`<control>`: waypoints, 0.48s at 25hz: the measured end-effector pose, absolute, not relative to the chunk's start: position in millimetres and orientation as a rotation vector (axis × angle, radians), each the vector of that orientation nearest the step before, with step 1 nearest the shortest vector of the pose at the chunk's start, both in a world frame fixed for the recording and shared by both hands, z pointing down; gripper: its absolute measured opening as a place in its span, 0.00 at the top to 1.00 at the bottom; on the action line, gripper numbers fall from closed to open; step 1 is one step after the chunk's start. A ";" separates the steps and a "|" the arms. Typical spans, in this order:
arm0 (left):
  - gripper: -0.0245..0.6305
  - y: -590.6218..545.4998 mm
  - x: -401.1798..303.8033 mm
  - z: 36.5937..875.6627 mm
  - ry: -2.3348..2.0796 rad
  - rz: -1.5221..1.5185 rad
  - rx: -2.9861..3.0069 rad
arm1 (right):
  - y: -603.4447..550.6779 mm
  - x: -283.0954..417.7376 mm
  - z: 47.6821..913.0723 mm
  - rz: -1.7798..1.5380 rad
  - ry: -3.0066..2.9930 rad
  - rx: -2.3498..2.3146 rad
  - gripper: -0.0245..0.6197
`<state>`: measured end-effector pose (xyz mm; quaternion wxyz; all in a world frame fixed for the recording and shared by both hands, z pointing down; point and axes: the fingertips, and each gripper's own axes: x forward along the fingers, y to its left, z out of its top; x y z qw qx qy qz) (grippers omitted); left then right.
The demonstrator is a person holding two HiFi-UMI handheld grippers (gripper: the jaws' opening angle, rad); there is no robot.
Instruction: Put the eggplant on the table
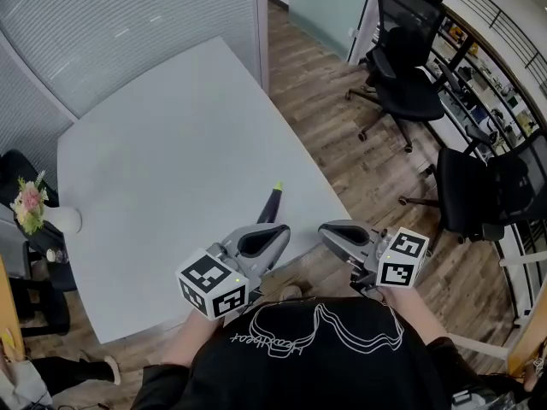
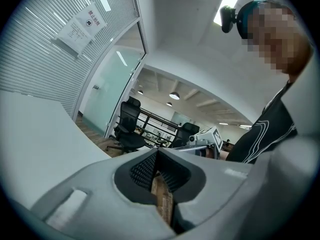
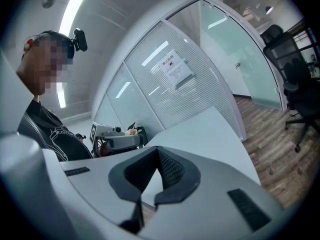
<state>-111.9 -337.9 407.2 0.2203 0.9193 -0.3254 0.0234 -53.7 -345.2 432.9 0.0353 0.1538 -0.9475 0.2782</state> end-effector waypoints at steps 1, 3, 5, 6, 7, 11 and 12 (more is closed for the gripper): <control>0.94 -338.3 -111.4 407.2 -0.902 0.063 2.542 | -345.8 -52.1 432.8 0.854 -2.911 0.478 0.95; 0.94 -338.5 -110.3 406.3 -0.906 0.058 2.540 | -345.7 -48.9 432.4 0.853 -2.912 0.484 0.95; 0.94 -338.5 -108.0 404.3 -0.909 0.057 2.542 | -345.3 -45.3 431.6 0.854 -2.914 0.489 0.95; 0.94 -338.9 -107.4 403.2 -0.911 0.059 2.544 | -345.8 -44.3 431.1 0.854 -2.915 0.492 0.95; 0.94 -339.8 -107.2 402.3 -0.912 0.062 2.545 | -346.6 -44.2 430.6 0.853 -2.916 0.494 0.95; 0.94 -343.4 -105.9 403.9 -0.909 0.079 2.540 | -350.5 -46.1 430.3 0.853 -2.923 0.491 0.95; 0.94 -343.9 -105.6 405.7 -0.908 0.082 2.536 | -350.9 -46.1 431.2 0.856 -2.923 0.491 0.95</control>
